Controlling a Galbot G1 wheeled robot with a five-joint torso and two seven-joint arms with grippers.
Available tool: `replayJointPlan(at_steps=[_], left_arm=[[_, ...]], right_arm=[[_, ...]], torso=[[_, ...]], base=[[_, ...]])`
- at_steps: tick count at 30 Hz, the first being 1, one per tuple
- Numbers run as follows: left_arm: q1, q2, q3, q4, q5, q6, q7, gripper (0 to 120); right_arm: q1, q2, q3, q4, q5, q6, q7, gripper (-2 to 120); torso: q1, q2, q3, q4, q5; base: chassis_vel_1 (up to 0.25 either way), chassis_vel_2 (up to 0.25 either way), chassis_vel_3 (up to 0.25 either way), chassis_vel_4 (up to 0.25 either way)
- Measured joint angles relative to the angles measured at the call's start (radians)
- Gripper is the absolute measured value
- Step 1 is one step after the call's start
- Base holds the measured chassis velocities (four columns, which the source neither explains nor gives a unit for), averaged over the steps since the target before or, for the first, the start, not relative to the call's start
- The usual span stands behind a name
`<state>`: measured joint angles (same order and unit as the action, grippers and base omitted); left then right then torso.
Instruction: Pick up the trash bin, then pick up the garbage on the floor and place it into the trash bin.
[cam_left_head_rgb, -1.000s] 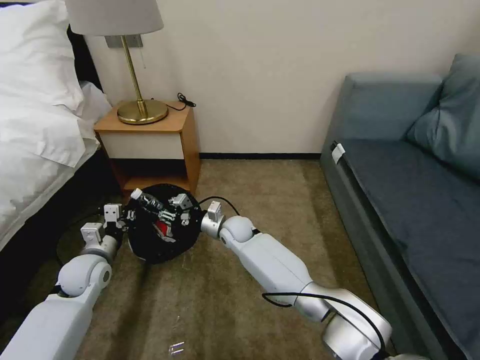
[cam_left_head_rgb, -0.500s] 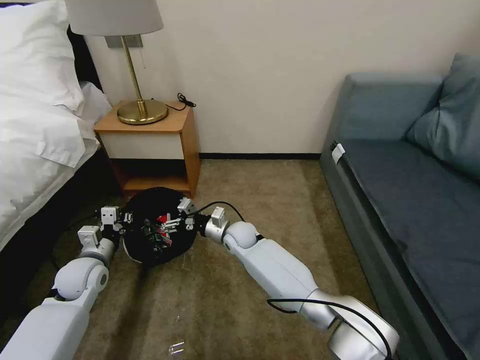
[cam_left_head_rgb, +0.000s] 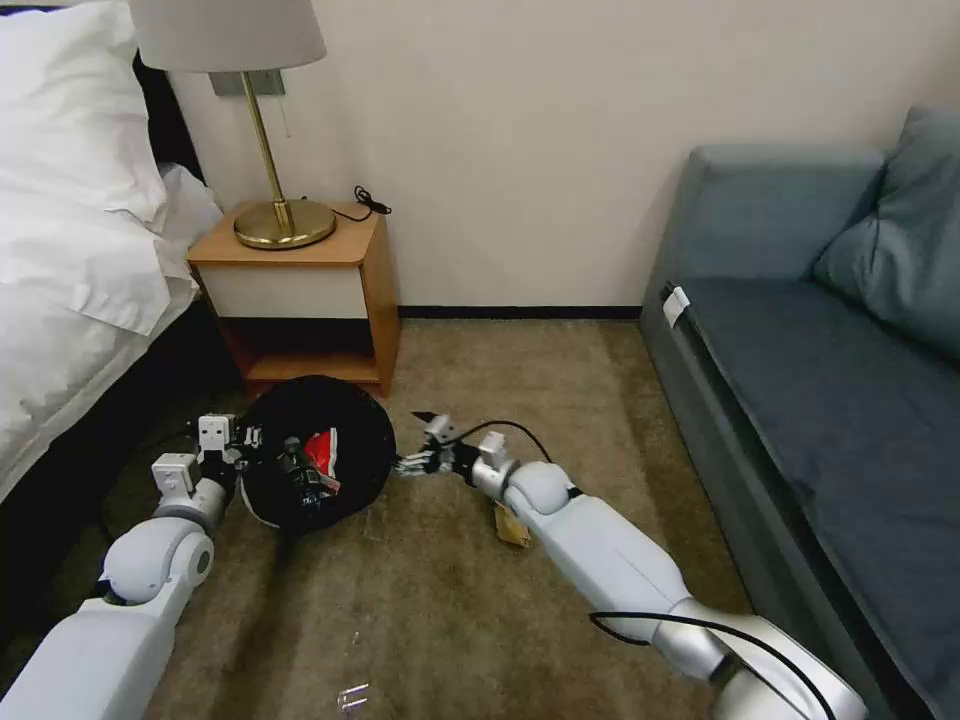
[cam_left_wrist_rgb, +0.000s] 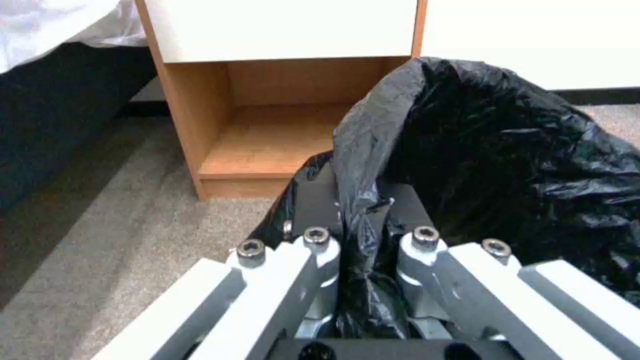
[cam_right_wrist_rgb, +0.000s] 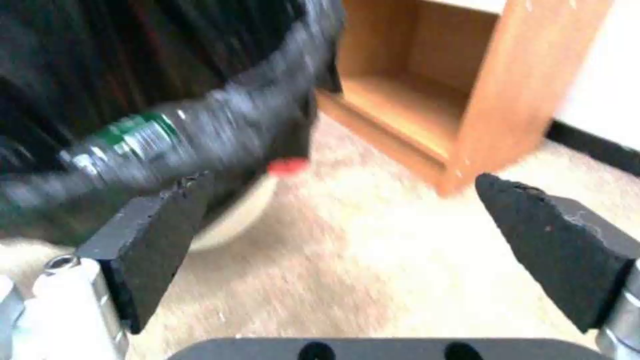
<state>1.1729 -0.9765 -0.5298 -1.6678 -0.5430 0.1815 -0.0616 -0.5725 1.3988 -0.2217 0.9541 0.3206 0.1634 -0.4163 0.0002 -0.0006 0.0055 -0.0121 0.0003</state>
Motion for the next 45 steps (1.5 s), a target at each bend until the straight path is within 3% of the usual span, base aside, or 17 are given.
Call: replayJointPlan(at_steps=[23, 35, 45], left_arm=[[0.061, 0.020, -0.038, -0.052, 0.001, 0.001, -0.002, 5], [0.142, 0.020, -0.106, -0.094, 0.003, -0.009, 0.003, 5], [0.186, 0.008, -0.132, -0.139, 0.013, -0.009, 0.004, 5]], right_arm=[[-0.144, -0.031, 0.074, 0.019, -0.069, -0.037, 0.108, 100], [-0.167, -0.025, 0.044, 0.014, -0.045, -0.050, 0.106, 100], [-0.144, -0.053, 0.060, -0.017, -0.063, -0.045, 0.104, 100]], torso=[[0.000, 0.000, 0.000, 0.0000, -0.0002], [0.000, 0.000, 0.000, 0.0002, -0.0002], [0.000, 0.000, 0.000, 0.0000, -0.0002]], base=[[0.000, 0.000, 0.000, 0.000], [0.000, 0.000, 0.000, 0.000], [0.000, 0.000, 0.000, 0.000]])
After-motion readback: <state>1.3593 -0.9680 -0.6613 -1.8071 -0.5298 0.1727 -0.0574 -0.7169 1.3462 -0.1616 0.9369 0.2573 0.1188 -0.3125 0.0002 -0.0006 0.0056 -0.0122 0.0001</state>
